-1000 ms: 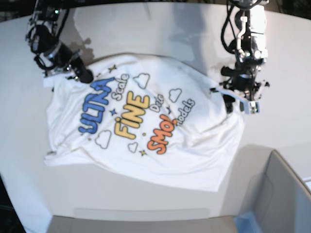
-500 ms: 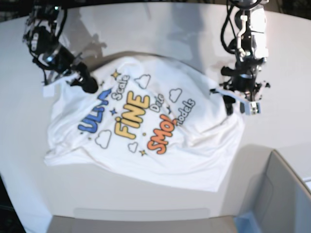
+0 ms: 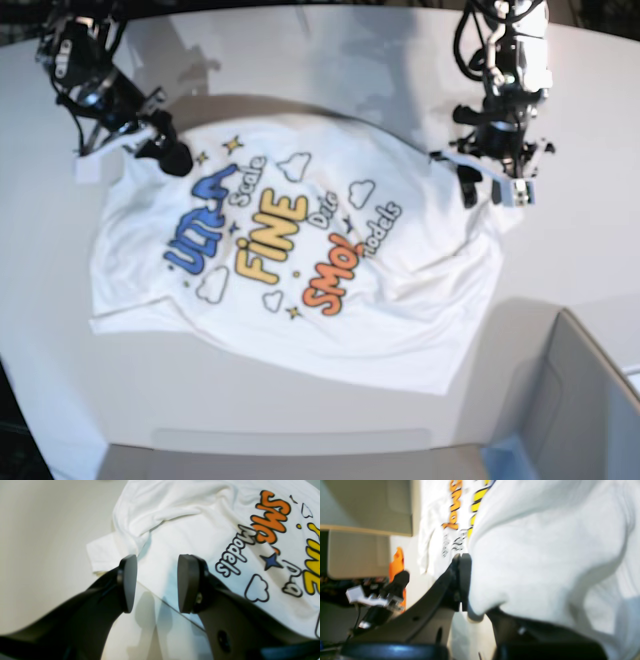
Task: Layout the t-shirt on the table in an organized manner, then fold the t-shirt properly
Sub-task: 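Drag the pinched shoulder edge with the right gripper across the shirt, then release the fabric and lift both grippers away from the shirt, then grasp the shirt edge with the left gripper and pull it outward, then release with the left gripper and lower the right gripper onto the shirt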
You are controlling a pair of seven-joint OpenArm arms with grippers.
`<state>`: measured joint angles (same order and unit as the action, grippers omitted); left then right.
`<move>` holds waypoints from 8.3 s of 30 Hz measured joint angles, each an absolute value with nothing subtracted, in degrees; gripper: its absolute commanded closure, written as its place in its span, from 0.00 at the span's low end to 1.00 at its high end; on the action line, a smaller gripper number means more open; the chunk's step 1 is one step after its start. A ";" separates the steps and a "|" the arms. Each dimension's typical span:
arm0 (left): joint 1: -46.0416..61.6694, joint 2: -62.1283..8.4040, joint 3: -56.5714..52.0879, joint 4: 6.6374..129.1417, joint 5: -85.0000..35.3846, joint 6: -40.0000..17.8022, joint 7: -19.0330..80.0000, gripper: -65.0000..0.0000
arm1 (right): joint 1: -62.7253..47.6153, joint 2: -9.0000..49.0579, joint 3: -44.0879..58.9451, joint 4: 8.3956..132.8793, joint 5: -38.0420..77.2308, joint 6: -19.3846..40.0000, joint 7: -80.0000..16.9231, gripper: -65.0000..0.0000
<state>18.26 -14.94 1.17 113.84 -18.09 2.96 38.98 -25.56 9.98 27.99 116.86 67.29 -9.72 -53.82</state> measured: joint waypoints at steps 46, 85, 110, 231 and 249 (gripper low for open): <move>19.51 -15.05 1.50 113.93 -18.06 2.90 38.96 0.61 | 12.03 21.71 13.93 96.36 59.57 -9.21 -64.62 0.25; 10.33 -34.46 37.63 115.46 -16.43 2.68 38.41 0.68 | -16.62 20.08 10.39 113.34 43.48 -9.23 -71.11 0.31; 15.16 -20.01 -2.39 107.13 -16.47 -6.68 38.96 0.55 | -16.47 16.80 8.75 113.19 33.67 -9.21 -70.98 0.31; 20.29 -24.77 14.33 115.22 -16.56 -6.68 35.90 0.61 | -7.44 6.33 20.60 99.68 41.19 -4.08 -61.41 0.31; 20.32 -24.77 14.46 114.85 -16.58 -6.68 35.90 0.61 | -1.98 0.16 16.05 92.40 32.36 -6.44 -56.14 0.31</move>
<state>20.32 -24.77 14.46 114.85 -16.58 -6.68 35.90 -1.98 0.16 16.05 92.40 32.36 -6.44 -56.14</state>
